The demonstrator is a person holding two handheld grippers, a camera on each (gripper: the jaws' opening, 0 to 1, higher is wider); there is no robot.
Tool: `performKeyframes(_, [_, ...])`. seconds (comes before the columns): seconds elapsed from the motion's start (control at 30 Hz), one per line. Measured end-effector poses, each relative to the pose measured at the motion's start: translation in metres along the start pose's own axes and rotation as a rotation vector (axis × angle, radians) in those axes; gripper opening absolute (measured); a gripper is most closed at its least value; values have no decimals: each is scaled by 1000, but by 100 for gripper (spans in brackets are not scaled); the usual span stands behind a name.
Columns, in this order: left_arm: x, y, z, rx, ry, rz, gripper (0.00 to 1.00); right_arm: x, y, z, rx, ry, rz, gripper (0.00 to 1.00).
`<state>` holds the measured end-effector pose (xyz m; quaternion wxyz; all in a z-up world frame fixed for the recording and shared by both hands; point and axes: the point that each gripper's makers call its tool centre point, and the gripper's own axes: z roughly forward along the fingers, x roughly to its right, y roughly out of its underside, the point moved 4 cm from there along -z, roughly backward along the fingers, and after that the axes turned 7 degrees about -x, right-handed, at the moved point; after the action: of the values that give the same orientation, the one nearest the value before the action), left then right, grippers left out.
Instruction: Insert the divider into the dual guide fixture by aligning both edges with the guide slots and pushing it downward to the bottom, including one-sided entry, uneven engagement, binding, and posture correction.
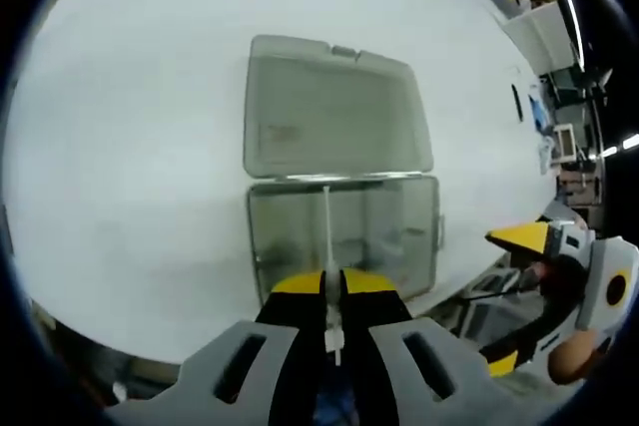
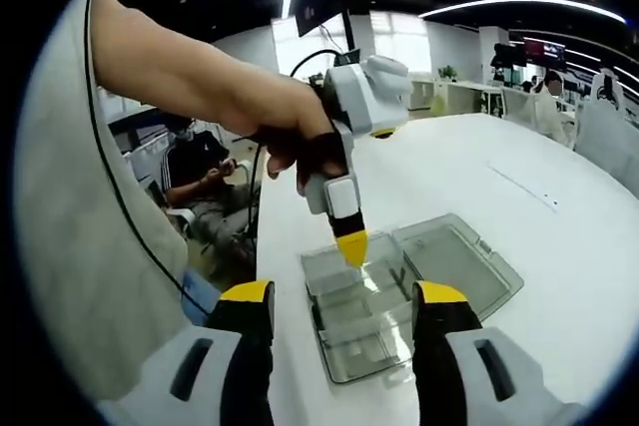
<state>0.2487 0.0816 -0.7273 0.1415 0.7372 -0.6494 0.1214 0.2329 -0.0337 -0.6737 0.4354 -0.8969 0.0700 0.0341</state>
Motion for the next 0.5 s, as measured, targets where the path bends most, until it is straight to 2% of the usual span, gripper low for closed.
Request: performKeyframes(0.5, [-2,-2,6,-18,-16,-2,1,2,0,-1,4,5,6,52])
